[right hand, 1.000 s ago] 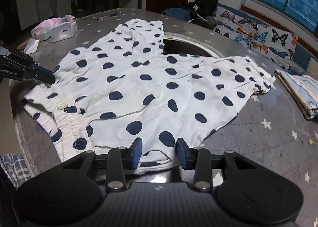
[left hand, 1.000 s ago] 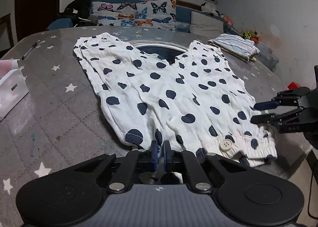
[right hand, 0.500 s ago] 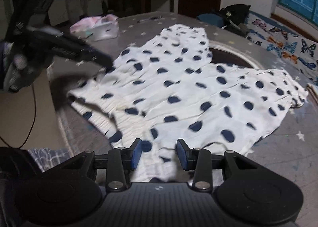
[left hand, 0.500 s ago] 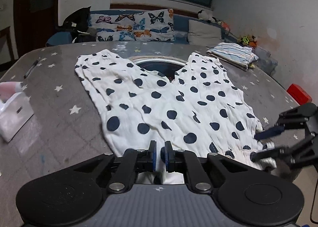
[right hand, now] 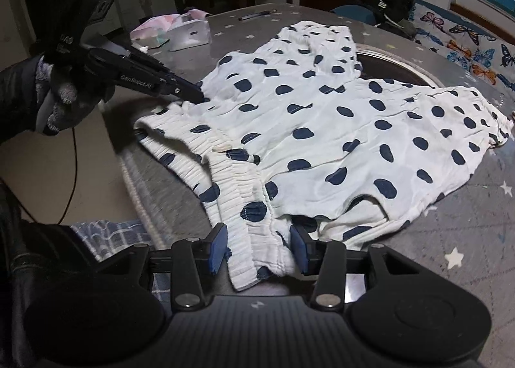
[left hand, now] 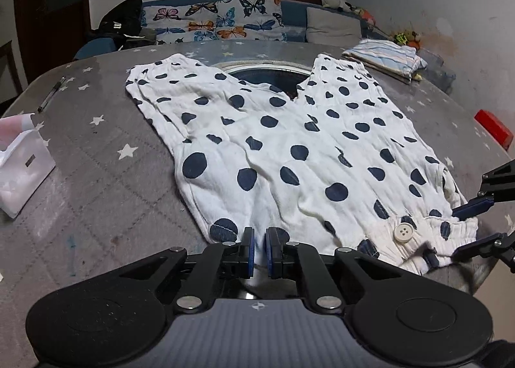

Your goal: Fold clothes

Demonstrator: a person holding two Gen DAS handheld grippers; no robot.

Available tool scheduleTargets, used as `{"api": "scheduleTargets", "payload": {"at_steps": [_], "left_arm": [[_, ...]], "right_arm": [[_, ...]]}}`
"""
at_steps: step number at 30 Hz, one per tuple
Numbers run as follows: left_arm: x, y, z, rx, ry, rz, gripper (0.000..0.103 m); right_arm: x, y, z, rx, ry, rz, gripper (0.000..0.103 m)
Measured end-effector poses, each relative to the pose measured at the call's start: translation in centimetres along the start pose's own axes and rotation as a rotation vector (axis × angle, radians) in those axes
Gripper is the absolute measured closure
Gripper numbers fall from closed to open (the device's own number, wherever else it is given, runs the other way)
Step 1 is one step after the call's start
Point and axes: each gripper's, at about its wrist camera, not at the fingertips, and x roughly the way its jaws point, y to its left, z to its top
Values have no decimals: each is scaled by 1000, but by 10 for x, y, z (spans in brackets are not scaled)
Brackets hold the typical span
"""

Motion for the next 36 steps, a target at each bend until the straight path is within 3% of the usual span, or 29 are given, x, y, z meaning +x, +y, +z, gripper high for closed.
{"api": "scheduleTargets", "payload": {"at_steps": [7,11,17,24,29,32,36], "left_arm": [[-24,-1,13,29,-53,-5,92],[-26,-12,25,36,-92,-51,92],[3,-33,28,65,-58,-95,92],[18,-16,20,10,11,-83,92],[18,-3,42,-33,-83,-40,92],[29,8,54,-57,-129,26,92],[47,24,58,-85,-118,101,92]], "right_arm": [[-22,-12,15,48,-67,17,59],[-25,-26,27,84,-119,-38,58],[0,-48,24,145,-96,-100,58],[-1,-53,11,167,-88,-102,58],[2,-48,17,141,-103,-103,58],[7,-47,20,136,-105,-100,58],[7,-40,21,104,-116,-98,58]]}}
